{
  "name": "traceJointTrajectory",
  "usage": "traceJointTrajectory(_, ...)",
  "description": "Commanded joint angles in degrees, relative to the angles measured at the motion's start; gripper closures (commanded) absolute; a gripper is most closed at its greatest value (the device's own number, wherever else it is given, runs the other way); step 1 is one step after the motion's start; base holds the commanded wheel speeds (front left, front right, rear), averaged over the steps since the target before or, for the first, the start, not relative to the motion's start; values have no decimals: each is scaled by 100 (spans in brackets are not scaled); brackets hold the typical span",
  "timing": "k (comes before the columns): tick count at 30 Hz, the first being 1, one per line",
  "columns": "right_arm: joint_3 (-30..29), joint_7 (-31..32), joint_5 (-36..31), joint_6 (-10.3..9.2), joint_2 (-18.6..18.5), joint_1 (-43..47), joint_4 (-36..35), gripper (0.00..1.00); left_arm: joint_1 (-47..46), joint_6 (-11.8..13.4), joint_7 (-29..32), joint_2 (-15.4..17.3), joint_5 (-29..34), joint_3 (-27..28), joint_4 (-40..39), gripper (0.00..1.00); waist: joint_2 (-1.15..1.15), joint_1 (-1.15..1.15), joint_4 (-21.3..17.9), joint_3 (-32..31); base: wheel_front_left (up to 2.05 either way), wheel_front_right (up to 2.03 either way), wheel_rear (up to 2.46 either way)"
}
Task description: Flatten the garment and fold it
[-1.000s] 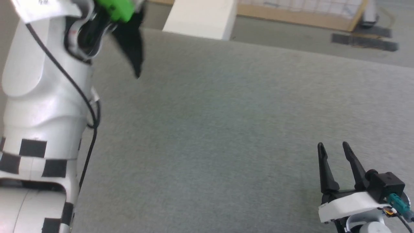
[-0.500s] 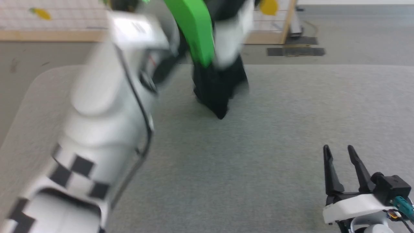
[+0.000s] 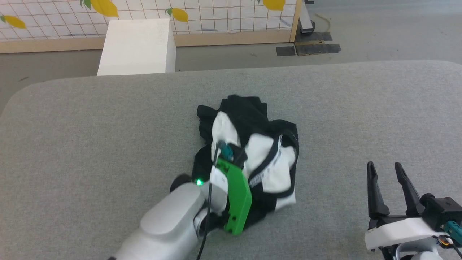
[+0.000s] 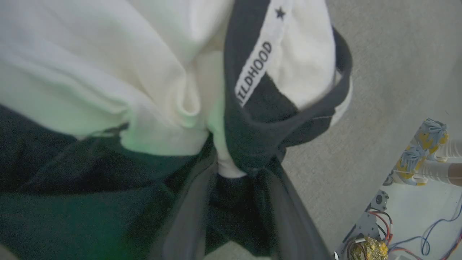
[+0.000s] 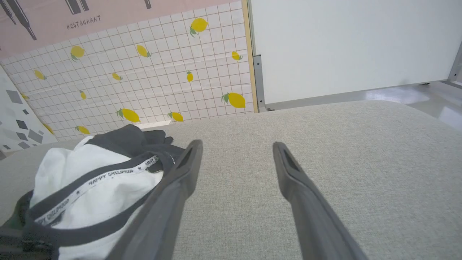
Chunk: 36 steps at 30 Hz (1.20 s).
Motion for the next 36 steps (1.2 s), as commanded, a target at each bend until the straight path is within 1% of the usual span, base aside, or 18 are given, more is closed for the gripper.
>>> traceJointTrajectory(1, 33, -28, -34, -8, 3, 19, -17, 0, 150, -38, 201, 73, -74, -97, 80, 100, 0, 0, 6, -16, 0, 0, 0)
traceJointTrajectory(3, 32, -28, -30, -8, 3, 41, -18, 0, 293, -35, 581, 108, -246, -171, 225, 100, 0, 0, 53, -70, 0, 0, 0)
traceJointTrajectory(5, 30, -28, -16, -8, 3, 95, -10, 0, 357, 21, 769, 119, -413, -110, 262, 100, 0, 0, 119, -133, 0, 0, 0)
traceJointTrajectory(6, 29, -28, -8, -8, 3, 123, -1, 0, 371, 49, 762, 113, -523, -11, 223, 61, 0, 0, 163, -165, 0, 0, 0)
traceJointTrajectory(7, 29, -28, -1, -8, 3, 143, 8, 0, 372, 74, 748, 115, -600, 68, 182, 0, 0, 0, 195, -195, 0, 0, 0)
traceJointTrajectory(10, 14, -28, 20, -8, 3, 224, 40, 0, 401, 86, 595, 61, -1063, 514, -114, 0, 0, 0, 325, -345, 0, 0, 0)
traceJointTrajectory(15, -8, -28, 57, -8, 3, 294, 61, 0, 318, 112, 146, 164, -1595, 1288, -763, 0, 0, 0, 494, -532, 0, 0, 0)
traceJointTrajectory(19, -37, -28, 94, -8, 3, 300, 69, 0, 284, 202, -623, 365, -1731, 2000, -1211, 0, 0, 0, 567, -647, 0, 0, 0)
traceJointTrajectory(23, -73, -28, 107, -8, 3, 288, 110, 0, 353, 363, -2013, 707, -1228, 2630, -1421, 0, 0, 0, 593, -756, 0, 0, 0)
traceJointTrajectory(24, -90, -28, 105, -8, 3, 283, 113, 0, 405, 425, -2418, 831, -972, 2724, -1429, 0, 0, 0, 596, -779, 0, 0, 0)
traceJointTrajectory(26, -131, -28, 99, -8, 3, 274, 100, 0, 546, 539, -3120, 977, -596, 2881, -1453, 0, 0, 0, 599, -808, 0, 0, 0)
traceJointTrajectory(28, -185, -28, 87, -8, 3, 280, 98, 0, 725, 722, -3730, 1138, -166, 2948, -1456, 0, 0, 0, 611, -835, 0, 0, 0)
traceJointTrajectory(30, -232, -28, 82, -8, 3, 295, 97, 0, 947, 899, -4174, 1256, 183, 2950, -1467, 0, 0, 0, 621, -856, 0, 0, 0)
traceJointTrajectory(32, -264, -28, 77, -8, 3, 304, 100, 0, 1157, 1066, -4452, 1377, 553, 2936, -1549, 0, 0, 0, 625, -857, 0, 0, 0)
traceJointTrajectory(34, -281, -28, 61, -8, 3, 316, 125, 0, 1389, 1204, -4573, 1454, 860, 2933, -1672, 0, 0, 0, 629, -851, 0, 0, 0)
traceJointTrajectory(36, -281, -28, 46, -8, 3, 321, 152, 0, 1670, 1252, -4631, 1439, 1048, 2993, -1858, 0, 0, 0, 627, -843, 0, 0, 0)
